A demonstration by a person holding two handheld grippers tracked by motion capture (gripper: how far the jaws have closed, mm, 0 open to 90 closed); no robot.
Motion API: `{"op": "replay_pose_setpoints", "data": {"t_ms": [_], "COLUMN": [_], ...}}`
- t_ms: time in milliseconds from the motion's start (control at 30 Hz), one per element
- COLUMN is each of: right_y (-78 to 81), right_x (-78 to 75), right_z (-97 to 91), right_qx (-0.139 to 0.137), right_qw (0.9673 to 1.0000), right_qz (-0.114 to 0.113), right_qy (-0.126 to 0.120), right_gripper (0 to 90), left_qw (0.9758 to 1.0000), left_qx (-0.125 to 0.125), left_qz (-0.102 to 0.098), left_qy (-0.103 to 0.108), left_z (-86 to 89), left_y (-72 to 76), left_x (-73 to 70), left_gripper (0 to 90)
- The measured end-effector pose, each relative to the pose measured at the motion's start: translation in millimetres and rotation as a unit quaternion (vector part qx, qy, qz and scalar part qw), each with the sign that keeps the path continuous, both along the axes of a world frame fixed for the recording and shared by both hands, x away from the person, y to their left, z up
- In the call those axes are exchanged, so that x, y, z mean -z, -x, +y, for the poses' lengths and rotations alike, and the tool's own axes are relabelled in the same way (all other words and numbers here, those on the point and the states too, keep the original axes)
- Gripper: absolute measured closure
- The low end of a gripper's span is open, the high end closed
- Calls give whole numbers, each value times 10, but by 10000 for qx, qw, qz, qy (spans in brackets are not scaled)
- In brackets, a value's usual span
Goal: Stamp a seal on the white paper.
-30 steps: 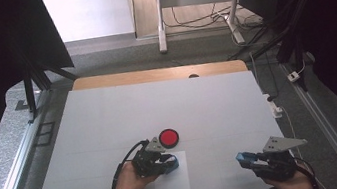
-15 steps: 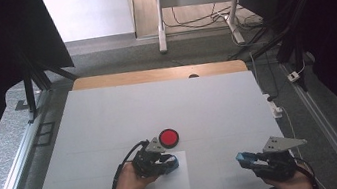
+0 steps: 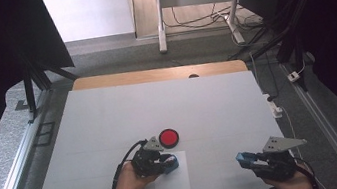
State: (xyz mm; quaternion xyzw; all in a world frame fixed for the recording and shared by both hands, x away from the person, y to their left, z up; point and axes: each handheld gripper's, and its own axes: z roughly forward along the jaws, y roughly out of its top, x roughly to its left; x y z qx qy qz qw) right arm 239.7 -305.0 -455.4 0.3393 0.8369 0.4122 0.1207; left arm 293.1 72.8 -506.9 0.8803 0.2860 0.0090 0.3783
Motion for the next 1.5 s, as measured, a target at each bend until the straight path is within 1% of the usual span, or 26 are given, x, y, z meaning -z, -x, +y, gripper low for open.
{"op": "replay_pose_setpoints", "data": {"t_ms": [100,200,267,333,400,467,567,667,767,833,867,933,1067,1267,1400,1500], "right_y": [0,0,0,1,1,2,2,2,4,4,3,3,2,-2,-2,-2], "right_x": [-1,-1,-1,-1,0,0,0,0,0,0,2,0,1,1,0,0], "right_z": [0,1,1,0,0,1,1,1,2,2,2,1,-1,-3,-6,-6], "right_qx": [1,-6,-3,-5,-8,-15,-23,-24,-23,-26,-32,-25,-21,-15,-11,-13], "right_qw": [10000,10000,10000,10000,10000,10000,10000,10000,10000,10000,10000,10000,10000,10000,10000,10000], "right_qz": [2,3,4,1,1,-5,-4,-5,-13,-16,-12,-12,-7,23,26,23], "right_qy": [12,14,11,9,15,15,18,15,18,20,1,16,-1,-18,-14,-14], "right_gripper": [685,684,684,684,684,684,684,685,684,684,684,684,684,684,684,684], "left_qw": [10000,10000,10000,9997,9994,9994,9994,9994,9996,9995,9995,9994,9995,9994,9992,9991], "left_qx": [-19,-17,8,106,154,173,207,270,272,295,284,329,309,276,297,257], "left_qz": [43,2,-55,-94,-124,-127,-117,-101,25,97,94,56,24,-40,-129,-167], "left_qy": [51,14,-65,-216,-279,-276,-246,-169,-112,-19,34,31,77,202,242,304], "left_z": [11,1,-13,-34,-40,-36,-28,-6,7,12,9,10,31,73,107,137], "left_y": [-9,1,12,6,6,4,-7,-24,-50,-57,-53,-50,-52,-48,-47,-47], "left_x": [8,4,-7,-31,-41,-42,-40,-31,-35,-44,-53,-81,-117,-197,-263,-312], "left_gripper": [708,708,707,708,707,707,707,706,705,705,705,705,705,705,705,705]}}
